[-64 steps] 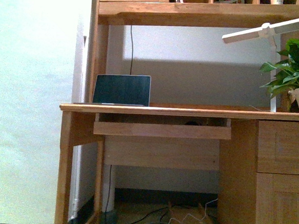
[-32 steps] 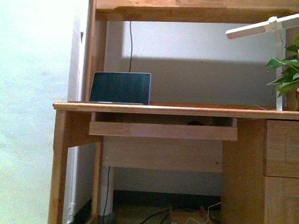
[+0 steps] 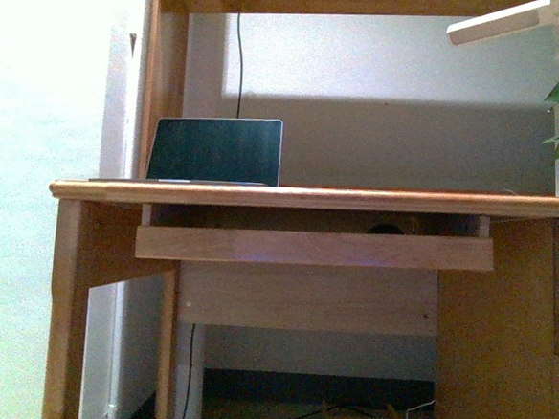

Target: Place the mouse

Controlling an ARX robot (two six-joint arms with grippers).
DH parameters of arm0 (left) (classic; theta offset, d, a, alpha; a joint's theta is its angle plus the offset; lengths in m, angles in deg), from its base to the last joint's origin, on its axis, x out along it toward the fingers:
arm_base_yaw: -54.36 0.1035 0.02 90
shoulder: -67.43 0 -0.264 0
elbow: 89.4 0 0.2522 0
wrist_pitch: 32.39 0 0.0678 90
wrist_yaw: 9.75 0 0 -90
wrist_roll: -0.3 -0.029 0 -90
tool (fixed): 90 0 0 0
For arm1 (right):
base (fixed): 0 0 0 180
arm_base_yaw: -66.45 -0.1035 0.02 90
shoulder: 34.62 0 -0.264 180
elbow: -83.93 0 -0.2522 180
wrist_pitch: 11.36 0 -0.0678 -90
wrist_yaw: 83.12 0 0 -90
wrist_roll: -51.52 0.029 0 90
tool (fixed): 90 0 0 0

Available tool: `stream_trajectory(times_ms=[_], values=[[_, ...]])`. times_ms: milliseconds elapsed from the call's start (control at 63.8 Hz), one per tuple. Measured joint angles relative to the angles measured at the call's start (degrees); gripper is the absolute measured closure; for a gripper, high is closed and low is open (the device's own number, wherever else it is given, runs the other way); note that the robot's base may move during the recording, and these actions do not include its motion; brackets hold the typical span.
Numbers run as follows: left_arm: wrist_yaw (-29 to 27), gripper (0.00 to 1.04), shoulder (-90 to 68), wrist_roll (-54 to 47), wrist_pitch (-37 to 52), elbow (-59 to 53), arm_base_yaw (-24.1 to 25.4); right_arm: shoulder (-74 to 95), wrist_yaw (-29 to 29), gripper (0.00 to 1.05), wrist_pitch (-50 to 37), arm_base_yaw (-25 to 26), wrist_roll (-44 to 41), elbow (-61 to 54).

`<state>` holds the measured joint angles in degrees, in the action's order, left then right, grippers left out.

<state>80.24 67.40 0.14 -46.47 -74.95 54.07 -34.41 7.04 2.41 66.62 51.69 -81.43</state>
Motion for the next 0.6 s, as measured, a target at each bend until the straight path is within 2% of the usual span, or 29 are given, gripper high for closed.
stream_trajectory(times_ms=[595], values=[[0.00,0.08,0.00,0.00,0.00,0.00,0.00,-0.04,0.00,0.07,0.00,-0.02,0.00,0.00]])
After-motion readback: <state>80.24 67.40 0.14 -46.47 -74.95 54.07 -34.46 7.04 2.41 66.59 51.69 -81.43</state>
